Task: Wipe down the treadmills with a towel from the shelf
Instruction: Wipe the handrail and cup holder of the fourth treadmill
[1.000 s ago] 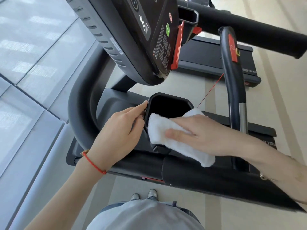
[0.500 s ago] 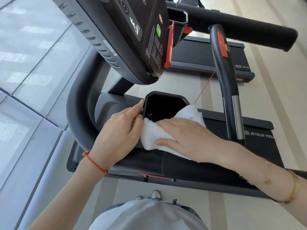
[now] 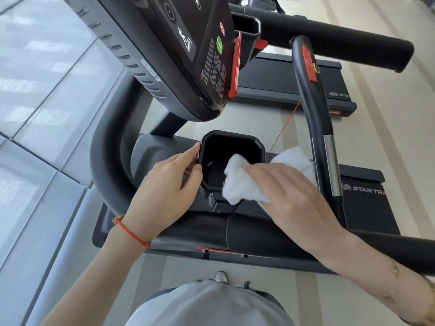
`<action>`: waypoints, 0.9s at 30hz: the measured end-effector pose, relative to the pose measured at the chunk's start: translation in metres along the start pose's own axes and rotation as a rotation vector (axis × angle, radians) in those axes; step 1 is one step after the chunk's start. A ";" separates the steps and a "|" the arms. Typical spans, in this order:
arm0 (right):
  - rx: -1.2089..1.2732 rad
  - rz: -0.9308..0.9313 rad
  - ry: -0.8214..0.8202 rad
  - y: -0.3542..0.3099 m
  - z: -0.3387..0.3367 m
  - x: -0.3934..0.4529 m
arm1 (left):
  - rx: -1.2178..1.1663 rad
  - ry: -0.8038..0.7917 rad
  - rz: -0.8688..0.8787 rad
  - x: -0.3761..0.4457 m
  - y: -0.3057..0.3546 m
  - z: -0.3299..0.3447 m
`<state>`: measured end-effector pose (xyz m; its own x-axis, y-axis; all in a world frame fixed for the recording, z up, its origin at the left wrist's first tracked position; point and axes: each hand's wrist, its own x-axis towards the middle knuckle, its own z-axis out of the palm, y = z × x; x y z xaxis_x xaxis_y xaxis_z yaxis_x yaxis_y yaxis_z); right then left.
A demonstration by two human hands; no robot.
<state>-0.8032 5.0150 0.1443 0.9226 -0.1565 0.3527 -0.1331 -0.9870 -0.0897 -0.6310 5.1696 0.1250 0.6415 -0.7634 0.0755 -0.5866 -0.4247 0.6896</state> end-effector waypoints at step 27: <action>0.395 0.268 -0.170 0.044 0.039 0.075 | 0.099 -0.002 0.026 -0.006 0.004 0.003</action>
<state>-0.7252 4.9612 0.1302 0.9251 -0.3617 0.1155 -0.2561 -0.8191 -0.5133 -0.6386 5.1712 0.1253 0.6247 -0.7755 0.0910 -0.6489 -0.4508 0.6130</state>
